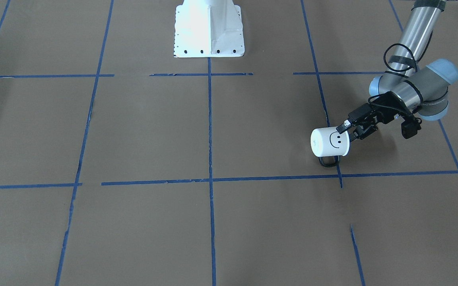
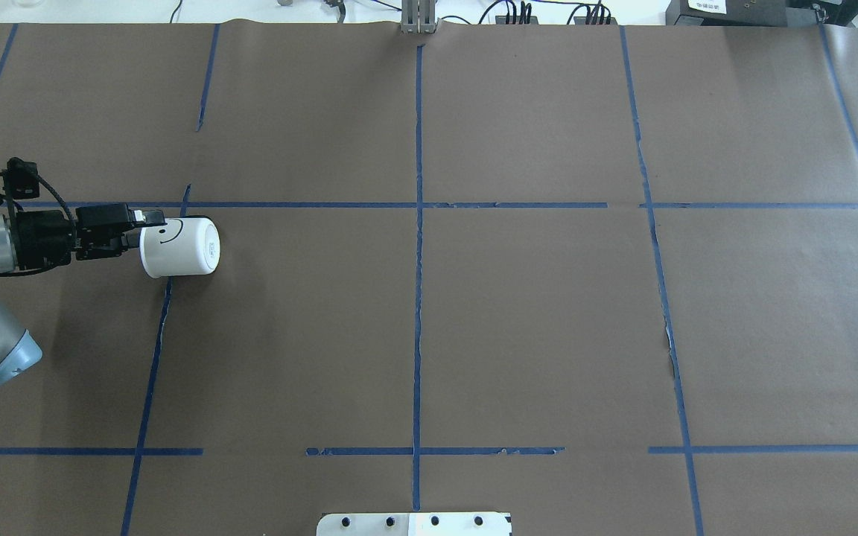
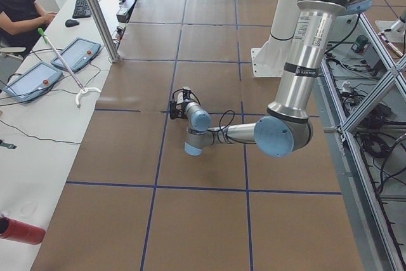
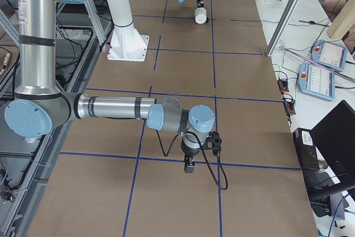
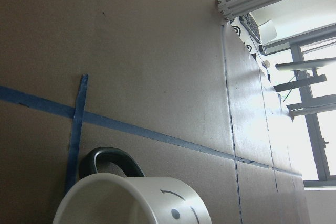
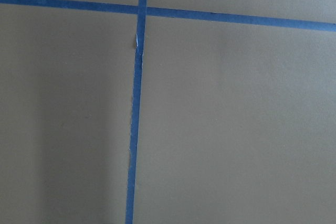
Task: Flip mug
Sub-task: 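Push the left gripper into the mug rim and close on it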
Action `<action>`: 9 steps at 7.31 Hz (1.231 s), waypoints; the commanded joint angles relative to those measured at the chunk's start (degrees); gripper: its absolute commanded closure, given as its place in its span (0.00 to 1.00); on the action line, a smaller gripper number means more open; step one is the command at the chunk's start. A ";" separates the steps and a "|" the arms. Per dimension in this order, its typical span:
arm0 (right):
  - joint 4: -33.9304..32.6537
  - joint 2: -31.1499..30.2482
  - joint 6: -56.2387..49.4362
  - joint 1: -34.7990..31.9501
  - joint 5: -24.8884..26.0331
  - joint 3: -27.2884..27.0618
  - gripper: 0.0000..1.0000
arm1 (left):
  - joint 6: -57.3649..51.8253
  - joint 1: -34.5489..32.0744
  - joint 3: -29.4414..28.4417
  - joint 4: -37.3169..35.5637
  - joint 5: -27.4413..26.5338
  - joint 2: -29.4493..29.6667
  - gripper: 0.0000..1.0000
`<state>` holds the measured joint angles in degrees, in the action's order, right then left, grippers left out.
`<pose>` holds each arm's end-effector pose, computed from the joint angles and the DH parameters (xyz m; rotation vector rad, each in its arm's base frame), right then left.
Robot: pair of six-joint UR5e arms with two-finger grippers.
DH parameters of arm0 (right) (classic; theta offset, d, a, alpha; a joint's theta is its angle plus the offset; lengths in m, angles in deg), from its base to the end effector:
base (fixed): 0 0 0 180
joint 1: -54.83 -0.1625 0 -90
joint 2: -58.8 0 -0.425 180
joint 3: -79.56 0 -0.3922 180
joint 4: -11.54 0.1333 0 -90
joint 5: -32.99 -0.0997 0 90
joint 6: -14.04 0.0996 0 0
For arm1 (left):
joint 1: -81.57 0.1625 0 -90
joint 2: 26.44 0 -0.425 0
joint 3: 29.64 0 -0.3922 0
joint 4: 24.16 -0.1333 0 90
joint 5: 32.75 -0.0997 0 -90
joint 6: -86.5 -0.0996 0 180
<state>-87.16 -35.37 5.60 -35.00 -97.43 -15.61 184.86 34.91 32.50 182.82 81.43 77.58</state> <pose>0.0674 -0.4501 0.6680 -0.0777 -0.7121 -0.0964 0.3099 -0.4632 0.5509 0.2956 1.7657 -0.3116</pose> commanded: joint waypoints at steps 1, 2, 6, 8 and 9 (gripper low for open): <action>0.00 0.03 0.00 0.00 0.00 -0.01 0.00 | -0.01 0.68 -0.43 0.00 -0.62 0.30 0.18; 0.00 0.03 0.00 0.00 0.00 0.07 0.00 | -0.01 1.29 -0.52 0.00 -0.80 0.39 0.26; 0.00 0.03 0.00 0.00 0.00 -0.01 0.00 | -0.01 1.83 -0.52 0.09 -1.15 0.39 1.00; 0.00 0.03 0.00 0.00 0.00 0.08 0.00 | 0.16 1.74 0.18 0.09 -1.15 0.39 1.00; 0.00 0.03 0.00 0.00 0.00 -0.01 0.00 | 1.82 1.74 0.96 0.79 -1.15 0.30 1.00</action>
<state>-87.16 -35.34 5.60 -35.00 -97.43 -15.57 185.39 36.71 32.64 183.06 80.29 77.91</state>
